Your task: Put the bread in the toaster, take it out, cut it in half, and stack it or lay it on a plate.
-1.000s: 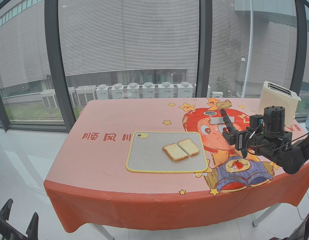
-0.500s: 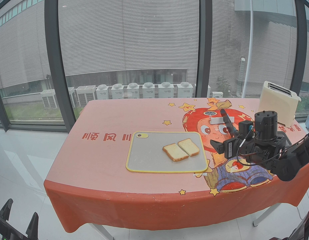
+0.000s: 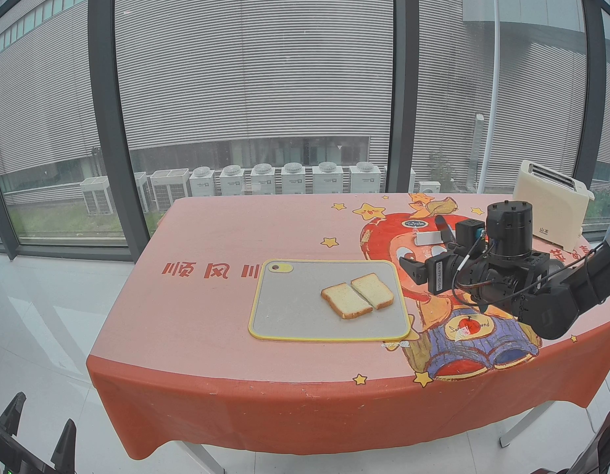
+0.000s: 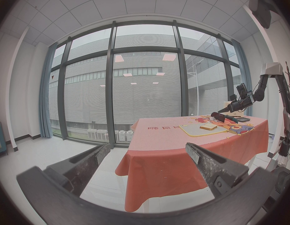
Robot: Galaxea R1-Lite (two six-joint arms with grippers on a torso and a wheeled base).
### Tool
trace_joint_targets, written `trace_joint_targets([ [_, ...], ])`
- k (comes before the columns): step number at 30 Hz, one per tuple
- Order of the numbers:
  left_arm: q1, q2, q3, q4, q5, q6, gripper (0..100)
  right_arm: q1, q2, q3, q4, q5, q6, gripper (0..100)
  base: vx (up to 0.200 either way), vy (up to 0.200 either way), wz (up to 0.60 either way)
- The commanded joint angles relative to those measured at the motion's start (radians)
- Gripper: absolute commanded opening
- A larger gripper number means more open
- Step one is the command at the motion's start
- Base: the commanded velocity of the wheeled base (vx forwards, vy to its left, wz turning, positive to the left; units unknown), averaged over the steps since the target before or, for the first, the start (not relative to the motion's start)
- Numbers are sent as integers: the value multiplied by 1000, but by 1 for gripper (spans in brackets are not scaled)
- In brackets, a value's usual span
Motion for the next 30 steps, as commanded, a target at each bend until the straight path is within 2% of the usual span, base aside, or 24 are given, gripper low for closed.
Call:
trace_joint_targets([
  [1, 0, 2, 18, 0, 0, 0, 100, 6, 26, -30, 29, 4, 1, 100, 0, 0, 0],
  [5, 0, 2, 18, 0, 0, 0, 100, 13, 34, -38, 61, 24, 1, 100, 0, 0, 0],
  [20, 0, 2, 18, 0, 0, 0, 100, 27, 145, -99, 87, 24, 4, 100, 0, 0, 0],
  [30, 0, 2, 18, 0, 0, 0, 100, 7, 178, -125, 100, 24, 4, 100, 0, 0, 0],
])
